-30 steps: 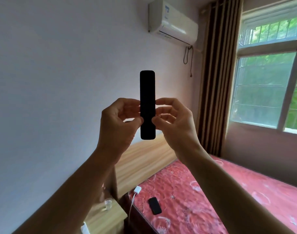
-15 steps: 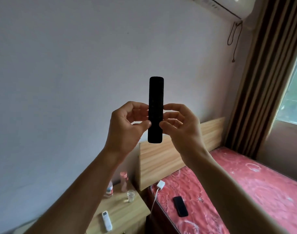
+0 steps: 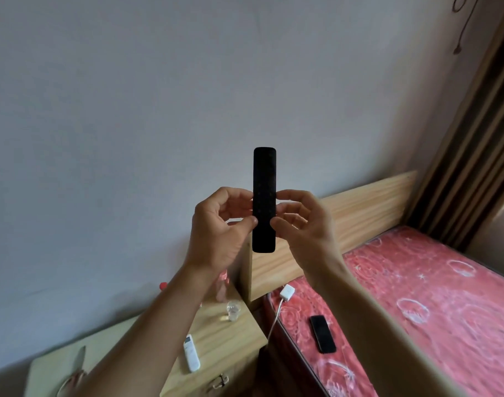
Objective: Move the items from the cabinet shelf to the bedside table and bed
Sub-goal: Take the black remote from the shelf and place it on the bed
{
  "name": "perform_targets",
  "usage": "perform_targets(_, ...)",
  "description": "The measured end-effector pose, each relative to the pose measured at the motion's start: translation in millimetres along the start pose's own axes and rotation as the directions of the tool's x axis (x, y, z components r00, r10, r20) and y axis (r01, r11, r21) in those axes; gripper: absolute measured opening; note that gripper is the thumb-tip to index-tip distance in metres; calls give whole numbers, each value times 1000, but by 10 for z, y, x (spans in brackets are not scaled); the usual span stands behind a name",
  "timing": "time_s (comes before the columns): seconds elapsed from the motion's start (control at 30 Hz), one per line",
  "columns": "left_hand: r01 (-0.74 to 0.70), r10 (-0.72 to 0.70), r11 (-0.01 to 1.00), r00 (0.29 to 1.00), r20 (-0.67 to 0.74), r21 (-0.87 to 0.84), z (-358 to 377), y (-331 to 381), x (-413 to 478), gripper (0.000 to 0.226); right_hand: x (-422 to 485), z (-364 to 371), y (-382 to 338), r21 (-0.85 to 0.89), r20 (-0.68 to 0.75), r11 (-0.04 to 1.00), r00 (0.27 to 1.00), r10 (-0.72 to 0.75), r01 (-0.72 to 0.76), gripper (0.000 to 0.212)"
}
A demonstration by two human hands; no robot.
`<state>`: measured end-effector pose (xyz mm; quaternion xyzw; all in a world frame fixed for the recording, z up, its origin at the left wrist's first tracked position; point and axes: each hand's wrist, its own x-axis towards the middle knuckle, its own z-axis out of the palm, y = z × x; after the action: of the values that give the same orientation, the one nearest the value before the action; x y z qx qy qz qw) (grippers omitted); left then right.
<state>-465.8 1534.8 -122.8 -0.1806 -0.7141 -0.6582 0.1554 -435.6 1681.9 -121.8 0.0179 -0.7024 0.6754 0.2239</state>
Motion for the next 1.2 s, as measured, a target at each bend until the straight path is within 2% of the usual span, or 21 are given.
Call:
perform_targets(0.43, 141, -141, 989, 990, -4, -39, 1211, -1208, 1036, 30, 1419, -712, 1189, -64, 26, 988, 990, 140, -138, 39)
perform_targets(0.63, 189, -189, 980, 982, 22, -54, 1581, -1606, 1432, 32, 1847, -890, 1563, -59, -12, 982, 984, 177, -178, 39)
perform_targets(0.9, 262, -241, 960, 953, 183, -99, 1946, -2317, 1814, 39, 2259, -1017, 2186, -86, -141, 952, 949, 281, -295, 41)
perform_targets(1.07, 306, -259, 947, 909, 326, -102, 2206, -2752, 2055, 30, 2444, -1152, 2537, -98, -260, 933, 914, 312, -347, 44)
perform_targets(1.2, 369, -310, 925, 871, 380, -92, 2414, -2923, 2140, 28, 2548, -1287, 2717, -80, -299, 920, 889, 345, -384, 43)
